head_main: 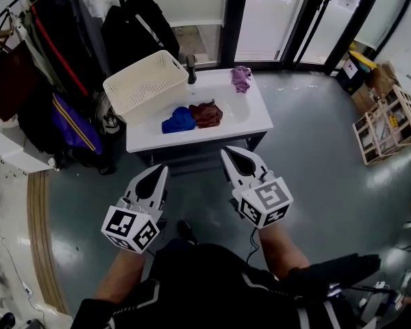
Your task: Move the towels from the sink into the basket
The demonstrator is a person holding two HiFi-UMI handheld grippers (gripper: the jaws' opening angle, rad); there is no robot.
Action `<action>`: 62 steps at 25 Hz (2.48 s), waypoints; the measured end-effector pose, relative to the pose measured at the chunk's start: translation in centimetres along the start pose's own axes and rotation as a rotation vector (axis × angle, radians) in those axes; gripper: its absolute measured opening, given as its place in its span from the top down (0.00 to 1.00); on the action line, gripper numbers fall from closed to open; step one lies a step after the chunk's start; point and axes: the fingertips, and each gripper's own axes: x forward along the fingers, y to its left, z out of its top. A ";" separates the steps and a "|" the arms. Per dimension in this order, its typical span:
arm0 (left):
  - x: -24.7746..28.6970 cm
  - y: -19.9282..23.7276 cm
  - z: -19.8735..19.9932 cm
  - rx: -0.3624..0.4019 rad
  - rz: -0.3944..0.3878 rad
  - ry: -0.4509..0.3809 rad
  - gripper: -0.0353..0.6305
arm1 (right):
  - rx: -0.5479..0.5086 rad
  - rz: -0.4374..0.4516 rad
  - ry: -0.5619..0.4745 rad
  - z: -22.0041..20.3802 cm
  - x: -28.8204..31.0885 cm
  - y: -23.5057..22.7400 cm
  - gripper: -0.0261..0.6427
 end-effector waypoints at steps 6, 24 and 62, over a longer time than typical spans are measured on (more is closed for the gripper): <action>1.0 3.1 1.4 0.026 0.002 0.002 0.94 | 0.003 -0.009 -0.008 0.8 3.6 -0.6 0.96; 8.1 9.0 3.7 -0.011 0.032 -0.036 0.94 | -0.023 0.029 0.025 2.9 11.8 -5.6 0.96; 16.8 22.0 3.4 -0.013 0.076 0.049 0.94 | -0.014 0.034 0.197 -2.5 28.6 -12.2 0.84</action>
